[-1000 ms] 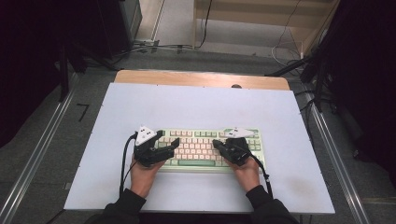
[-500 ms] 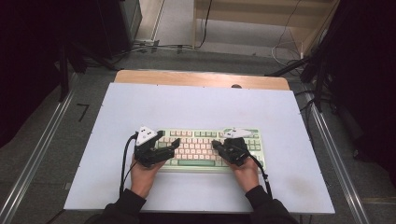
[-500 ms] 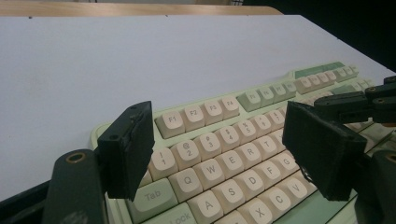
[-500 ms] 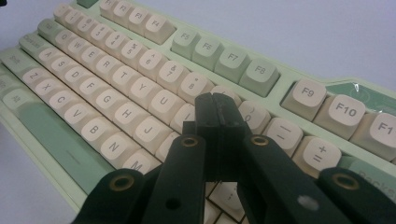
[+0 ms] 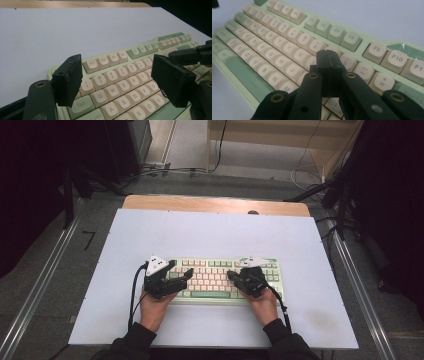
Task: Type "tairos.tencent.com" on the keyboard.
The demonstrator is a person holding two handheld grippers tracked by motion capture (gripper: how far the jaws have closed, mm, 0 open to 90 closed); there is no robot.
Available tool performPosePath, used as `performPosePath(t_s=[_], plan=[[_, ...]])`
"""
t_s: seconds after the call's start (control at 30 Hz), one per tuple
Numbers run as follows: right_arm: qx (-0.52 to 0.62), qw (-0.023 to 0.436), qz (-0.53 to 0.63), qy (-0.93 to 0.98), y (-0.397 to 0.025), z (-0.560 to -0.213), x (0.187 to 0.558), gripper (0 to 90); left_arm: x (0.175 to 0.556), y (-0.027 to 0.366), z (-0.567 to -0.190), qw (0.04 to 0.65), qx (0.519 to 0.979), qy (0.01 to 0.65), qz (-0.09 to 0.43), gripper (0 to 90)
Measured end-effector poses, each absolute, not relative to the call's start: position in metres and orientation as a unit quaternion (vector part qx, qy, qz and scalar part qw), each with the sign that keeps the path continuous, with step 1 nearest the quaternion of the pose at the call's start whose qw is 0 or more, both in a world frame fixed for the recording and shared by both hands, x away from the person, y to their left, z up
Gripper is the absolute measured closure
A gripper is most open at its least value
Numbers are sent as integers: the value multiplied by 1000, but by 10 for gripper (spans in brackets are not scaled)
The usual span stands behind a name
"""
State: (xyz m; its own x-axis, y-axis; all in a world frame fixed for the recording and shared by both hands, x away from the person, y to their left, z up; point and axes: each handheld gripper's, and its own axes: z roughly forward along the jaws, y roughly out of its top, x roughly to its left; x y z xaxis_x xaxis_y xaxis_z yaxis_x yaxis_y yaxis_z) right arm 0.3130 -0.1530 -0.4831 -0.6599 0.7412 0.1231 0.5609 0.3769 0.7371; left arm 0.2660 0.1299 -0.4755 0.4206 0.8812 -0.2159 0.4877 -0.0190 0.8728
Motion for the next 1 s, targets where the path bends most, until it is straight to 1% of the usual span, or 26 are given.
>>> performPosePath(t_s=[0.13, 0.27, 0.33, 0.37, 0.43, 0.47, 0.5, 0.53, 0.6, 0.73, 1.0], plan=[[394, 115, 412, 814, -155, -476, 310, 875, 266, 130, -475, 492, 684, 500, 200, 257], [391, 109, 427, 808, -158, -470, 306, 804, 266, 131, -475, 492, 685, 499, 201, 257], [388, 107, 437, 805, -160, -465, 305, 651, 266, 131, -475, 494, 683, 500, 200, 258], [385, 108, 440, 804, -161, -464, 304, 602, 266, 131, -475, 493, 683, 501, 200, 257], [382, 108, 447, 802, -162, -461, 303, 430, 266, 131, -475, 492, 684, 501, 200, 258], [383, 110, 446, 801, -163, -458, 302, 363, 266, 131, -476, 491, 684, 501, 200, 257], [382, 114, 446, 801, -163, -457, 301, 310, 266, 131, -475, 492, 684, 500, 200, 257], [382, 120, 446, 801, -164, -455, 301, 279, 266, 131, -475, 492, 684, 499, 200, 257], [382, 123, 448, 799, -165, -453, 299, 245, 266, 131, -475, 493, 684, 499, 200, 258], [380, 125, 454, 796, -169, -448, 295, 216, 266, 130, -476, 490, 686, 500, 200, 257], [371, 121, 458, 798, -170, -441, 284, 223, 266, 131, -476, 491, 685, 500, 200, 257]])
